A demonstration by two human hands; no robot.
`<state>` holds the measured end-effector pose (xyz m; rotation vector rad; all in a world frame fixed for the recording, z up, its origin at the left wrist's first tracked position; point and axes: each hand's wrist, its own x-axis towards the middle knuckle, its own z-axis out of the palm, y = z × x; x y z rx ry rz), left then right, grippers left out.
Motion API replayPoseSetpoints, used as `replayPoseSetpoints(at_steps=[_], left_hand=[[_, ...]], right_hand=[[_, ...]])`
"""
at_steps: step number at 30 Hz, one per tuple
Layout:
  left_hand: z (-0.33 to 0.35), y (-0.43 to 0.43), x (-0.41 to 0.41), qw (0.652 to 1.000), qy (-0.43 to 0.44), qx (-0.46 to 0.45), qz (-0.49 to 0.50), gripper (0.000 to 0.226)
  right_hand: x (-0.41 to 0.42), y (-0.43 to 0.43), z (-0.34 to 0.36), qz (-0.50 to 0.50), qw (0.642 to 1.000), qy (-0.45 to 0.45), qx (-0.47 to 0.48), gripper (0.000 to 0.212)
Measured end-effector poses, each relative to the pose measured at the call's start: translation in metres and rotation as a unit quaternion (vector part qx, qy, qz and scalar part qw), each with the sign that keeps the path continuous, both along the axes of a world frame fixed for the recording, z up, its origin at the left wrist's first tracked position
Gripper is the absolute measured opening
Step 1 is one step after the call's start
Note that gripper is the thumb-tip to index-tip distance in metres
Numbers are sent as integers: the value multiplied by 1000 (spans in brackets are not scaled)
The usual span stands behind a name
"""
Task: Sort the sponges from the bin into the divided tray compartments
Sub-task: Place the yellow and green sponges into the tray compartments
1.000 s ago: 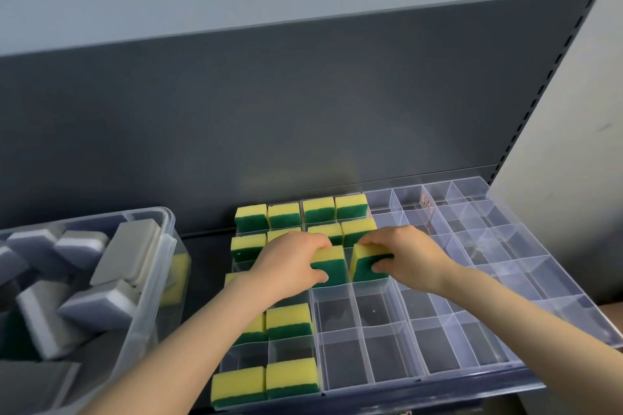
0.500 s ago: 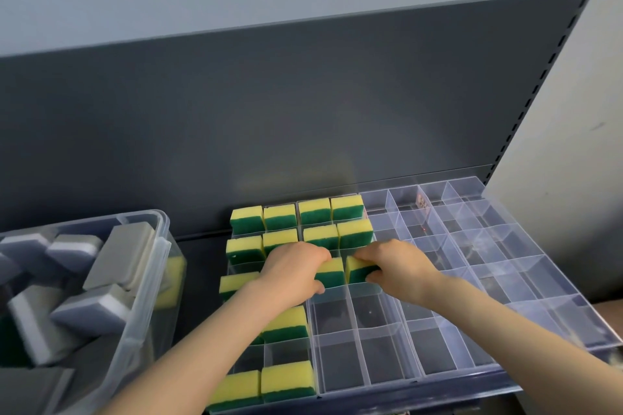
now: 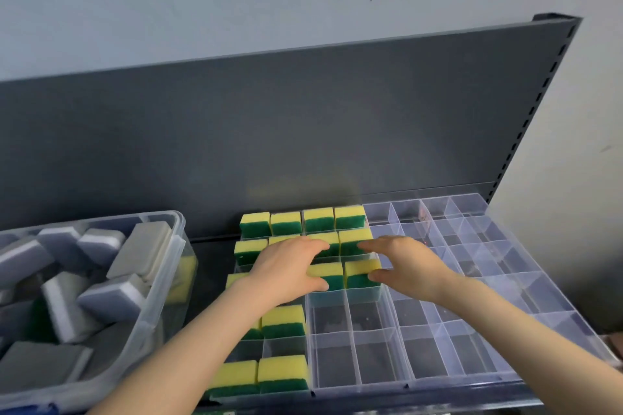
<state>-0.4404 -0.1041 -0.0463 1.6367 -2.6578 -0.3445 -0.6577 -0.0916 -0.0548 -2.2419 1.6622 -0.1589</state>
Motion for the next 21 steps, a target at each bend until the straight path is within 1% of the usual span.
replayPoseSetpoints(at_steps=[8, 15, 18, 21], left_hand=[[21, 14, 18, 997, 24, -53, 52, 53], [24, 33, 50, 987, 56, -62, 139, 43], [26, 46, 79, 978, 74, -79, 178, 38], [28, 58, 117, 960, 98, -99, 241, 32]], right_hand=[[8, 1, 21, 21, 994, -78, -77, 43], [40, 6, 22, 66, 990, -99, -77, 41], [60, 7, 25, 86, 986, -107, -90, 40], [86, 8, 29, 91, 984, -114, -101, 40]])
